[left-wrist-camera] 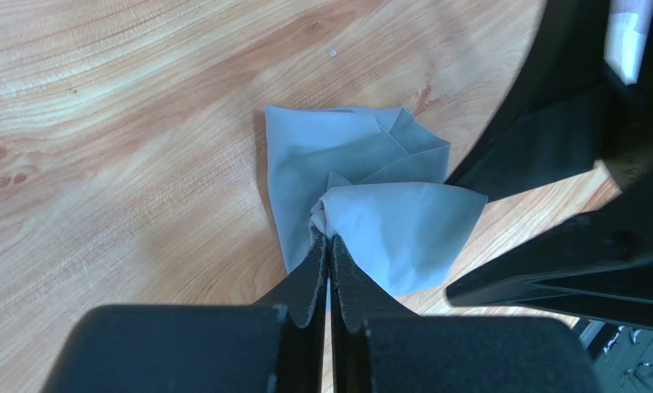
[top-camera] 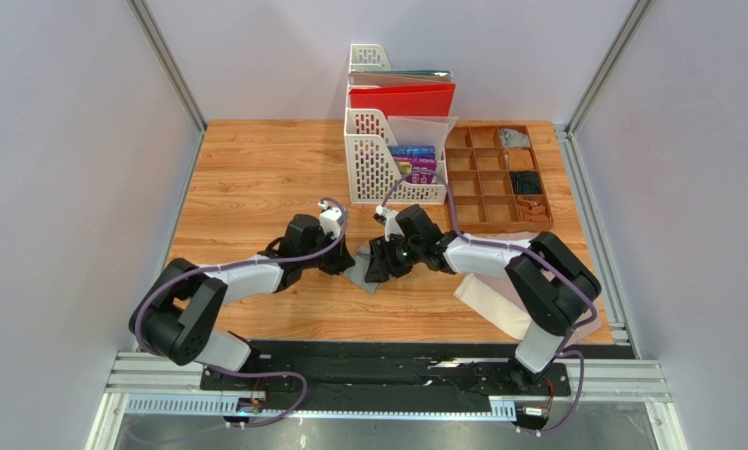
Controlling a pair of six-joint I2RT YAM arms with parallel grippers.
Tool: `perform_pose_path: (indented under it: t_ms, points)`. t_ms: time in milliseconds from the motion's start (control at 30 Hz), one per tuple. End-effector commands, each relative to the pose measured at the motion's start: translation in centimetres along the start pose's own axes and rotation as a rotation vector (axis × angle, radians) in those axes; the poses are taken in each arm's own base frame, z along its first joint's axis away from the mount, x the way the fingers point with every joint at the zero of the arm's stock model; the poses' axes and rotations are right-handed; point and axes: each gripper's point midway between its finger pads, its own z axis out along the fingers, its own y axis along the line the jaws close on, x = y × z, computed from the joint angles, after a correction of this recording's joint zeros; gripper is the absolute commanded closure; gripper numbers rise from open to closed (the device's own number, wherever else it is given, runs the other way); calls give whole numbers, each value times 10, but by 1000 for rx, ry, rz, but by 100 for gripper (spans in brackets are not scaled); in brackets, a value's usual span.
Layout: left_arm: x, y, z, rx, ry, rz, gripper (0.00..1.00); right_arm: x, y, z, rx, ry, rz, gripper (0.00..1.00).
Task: Roll the underwear
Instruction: Roll the underwear at the center of the board.
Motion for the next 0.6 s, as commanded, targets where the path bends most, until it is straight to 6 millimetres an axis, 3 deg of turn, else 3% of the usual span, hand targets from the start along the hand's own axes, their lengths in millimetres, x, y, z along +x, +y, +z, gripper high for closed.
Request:
perform_pose_path:
  t_ms: [0, 33, 267, 433, 567]
  points:
    - [-23, -3, 7, -1, -20, 13, 100, -10, -4, -25, 66, -50, -12, 45]
    - [-27, -4, 8, 0, -23, 16, 100, -14, -3, -30, 75, -69, -20, 36]
    - [-25, -3, 18, 4, 35, -5, 100, -25, -19, -50, 215, -146, -16, 34]
    - [-17, -5, 26, 31, 90, -4, 100, -34, -7, -51, 198, -192, -55, 50]
    - [-12, -4, 30, 43, 120, -6, 100, -40, 0, -41, 160, -212, -53, 59]
